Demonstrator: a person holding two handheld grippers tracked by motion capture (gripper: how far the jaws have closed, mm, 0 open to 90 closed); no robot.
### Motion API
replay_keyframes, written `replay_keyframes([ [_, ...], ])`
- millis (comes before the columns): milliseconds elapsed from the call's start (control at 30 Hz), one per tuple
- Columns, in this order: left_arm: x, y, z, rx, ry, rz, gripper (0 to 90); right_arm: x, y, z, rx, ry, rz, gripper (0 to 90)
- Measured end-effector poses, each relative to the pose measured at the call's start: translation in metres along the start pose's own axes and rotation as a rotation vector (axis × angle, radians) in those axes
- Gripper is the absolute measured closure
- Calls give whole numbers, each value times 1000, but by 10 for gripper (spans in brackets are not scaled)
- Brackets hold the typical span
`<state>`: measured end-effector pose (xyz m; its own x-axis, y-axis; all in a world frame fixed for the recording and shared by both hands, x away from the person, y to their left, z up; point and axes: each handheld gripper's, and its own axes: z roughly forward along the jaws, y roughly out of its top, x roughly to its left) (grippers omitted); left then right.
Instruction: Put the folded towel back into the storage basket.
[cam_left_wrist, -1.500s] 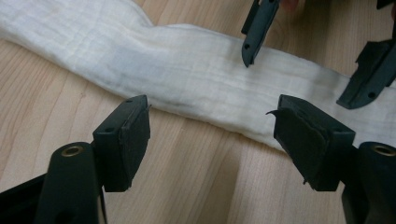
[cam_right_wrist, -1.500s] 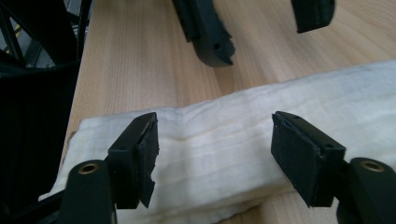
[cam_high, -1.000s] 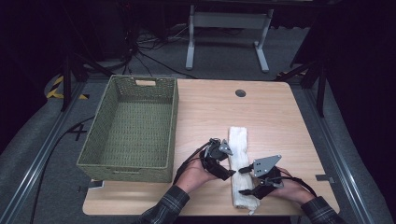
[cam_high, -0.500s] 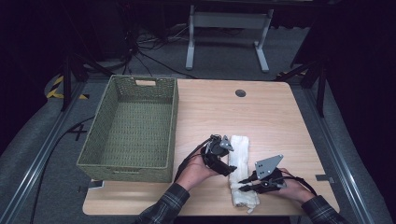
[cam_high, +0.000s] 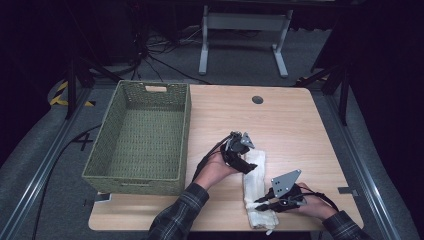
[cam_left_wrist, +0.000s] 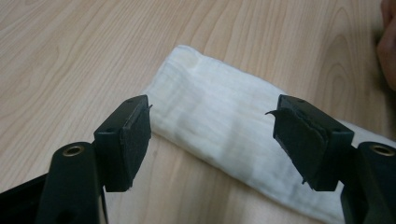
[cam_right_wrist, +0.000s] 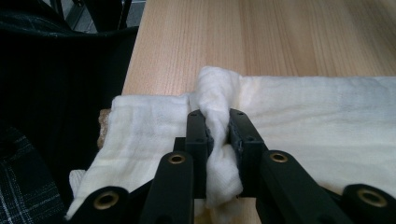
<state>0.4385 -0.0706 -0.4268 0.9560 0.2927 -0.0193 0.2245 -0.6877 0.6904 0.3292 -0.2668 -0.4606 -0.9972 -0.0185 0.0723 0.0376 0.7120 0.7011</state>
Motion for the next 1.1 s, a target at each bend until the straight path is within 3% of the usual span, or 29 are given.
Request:
replay_keyframes([
  [233, 20, 10, 23, 29, -31, 31, 292, -1, 0, 0, 0, 0, 4, 804],
  [333, 25, 13, 31, 52, -25, 33, 297, 0, 0, 0, 0, 2, 5, 804],
  [533, 30, 12, 45, 103, -58, 29, 329, -1, 0, 0, 0, 1, 3, 804],
  [633, 31, 12, 47, 103, -66, 40, 356, -1, 0, 0, 0, 1, 2, 804],
  [833, 27, 14, 45, 121, -92, 48, 606, -2, 0, 0, -2, 4, 4, 804],
  [867, 27, 15, 45, 121, -111, 47, 606, -2, 0, 0, -2, 4, 4, 804],
  [967, 24, 16, 45, 131, -141, 59, 784, -2, 0, 0, -3, 10, 15, 805],
  [1100, 20, 17, 44, 138, -119, 99, 824, -3, 0, 0, -2, 16, 28, 808],
])
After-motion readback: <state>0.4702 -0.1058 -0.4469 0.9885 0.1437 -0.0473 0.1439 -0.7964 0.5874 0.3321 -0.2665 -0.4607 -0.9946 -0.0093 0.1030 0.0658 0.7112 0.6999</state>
